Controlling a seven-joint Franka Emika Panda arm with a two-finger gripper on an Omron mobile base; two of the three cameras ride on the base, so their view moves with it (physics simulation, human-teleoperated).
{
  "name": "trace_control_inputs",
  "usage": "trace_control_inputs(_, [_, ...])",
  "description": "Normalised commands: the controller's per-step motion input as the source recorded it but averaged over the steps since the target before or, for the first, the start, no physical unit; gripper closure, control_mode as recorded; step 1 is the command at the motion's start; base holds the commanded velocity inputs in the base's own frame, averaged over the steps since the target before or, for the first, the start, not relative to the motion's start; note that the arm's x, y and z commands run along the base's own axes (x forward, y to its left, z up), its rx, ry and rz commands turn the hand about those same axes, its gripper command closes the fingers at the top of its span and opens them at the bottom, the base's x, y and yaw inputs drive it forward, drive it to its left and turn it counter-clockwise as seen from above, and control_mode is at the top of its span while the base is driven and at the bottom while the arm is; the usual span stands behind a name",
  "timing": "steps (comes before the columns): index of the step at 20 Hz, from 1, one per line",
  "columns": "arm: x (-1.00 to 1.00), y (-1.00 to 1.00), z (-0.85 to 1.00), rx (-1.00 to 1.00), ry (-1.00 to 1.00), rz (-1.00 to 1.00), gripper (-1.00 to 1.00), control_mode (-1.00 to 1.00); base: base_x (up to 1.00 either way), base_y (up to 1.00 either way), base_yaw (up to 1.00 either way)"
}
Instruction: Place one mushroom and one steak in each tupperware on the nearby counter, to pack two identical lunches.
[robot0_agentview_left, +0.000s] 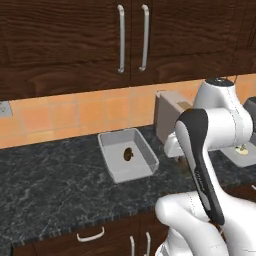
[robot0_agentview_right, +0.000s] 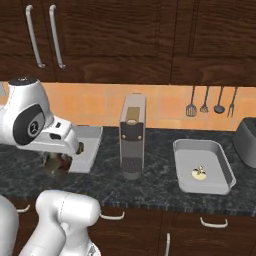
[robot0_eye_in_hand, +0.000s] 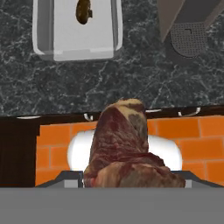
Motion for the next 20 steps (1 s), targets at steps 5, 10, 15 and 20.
trace_control_inputs(5, [0.98,0.37,-0.65,0.0,-0.08,0.0,1.0,-1.0,0.0,0.0,0.0])
trace_control_inputs(10, [1.0,0.39,-0.2,0.0,-0.15,0.0,1.0,-1.0,0.0,0.0,0.0])
trace_control_inputs(15, [1.0,0.33,0.01,0.0,-0.05,0.0,1.0,-1.0,0.0,0.0,0.0])
trace_control_inputs(20, [1.0,0.05,-0.36,-0.01,0.24,0.0,1.0,-1.0,0.0,0.0,0.0])
